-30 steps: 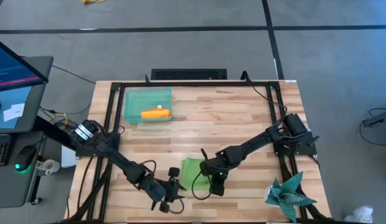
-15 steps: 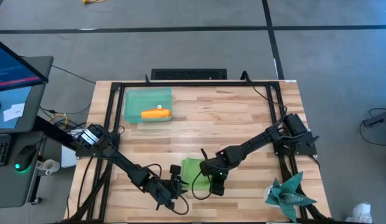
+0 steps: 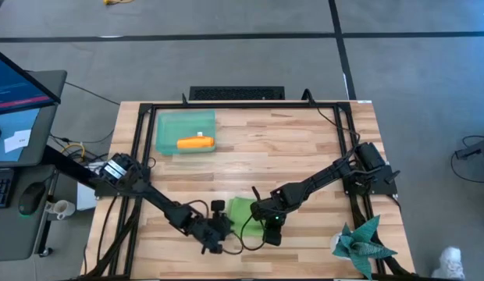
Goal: Roll microfiber towels into tight, uniform cylinder then place into a basket
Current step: Roll the green microfiber cloth
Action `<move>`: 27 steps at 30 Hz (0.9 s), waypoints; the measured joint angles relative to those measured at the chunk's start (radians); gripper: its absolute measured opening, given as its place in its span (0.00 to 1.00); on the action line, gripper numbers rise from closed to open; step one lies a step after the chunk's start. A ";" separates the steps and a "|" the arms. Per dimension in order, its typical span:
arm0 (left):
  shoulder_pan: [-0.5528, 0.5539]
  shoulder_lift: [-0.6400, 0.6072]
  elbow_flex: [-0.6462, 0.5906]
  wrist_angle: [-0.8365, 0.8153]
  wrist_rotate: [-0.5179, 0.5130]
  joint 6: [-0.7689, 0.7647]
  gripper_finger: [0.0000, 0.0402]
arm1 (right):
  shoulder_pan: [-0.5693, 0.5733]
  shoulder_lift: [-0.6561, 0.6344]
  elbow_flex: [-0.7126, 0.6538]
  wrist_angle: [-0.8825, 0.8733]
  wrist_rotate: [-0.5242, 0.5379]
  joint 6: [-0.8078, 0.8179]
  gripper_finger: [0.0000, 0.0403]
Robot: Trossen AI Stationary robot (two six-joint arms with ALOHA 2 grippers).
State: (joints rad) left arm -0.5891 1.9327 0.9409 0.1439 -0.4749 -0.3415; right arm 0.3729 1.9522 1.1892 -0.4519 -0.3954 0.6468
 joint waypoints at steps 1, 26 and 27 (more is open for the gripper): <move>0.007 0.000 0.000 -0.009 0.005 -0.027 0.32 | 0.000 0.000 0.000 -0.001 0.000 0.000 0.06; 0.069 -0.003 0.002 0.048 0.514 -0.588 0.02 | 0.013 0.000 0.002 0.029 -0.250 -0.026 0.04; 0.069 -0.003 0.002 0.048 0.516 -0.588 0.02 | 0.014 0.000 0.002 0.035 -0.247 -0.020 0.04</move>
State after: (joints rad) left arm -0.5203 1.9301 0.9424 0.1915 0.0408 -0.9295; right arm 0.3866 1.9522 1.1908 -0.4166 -0.6429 0.6270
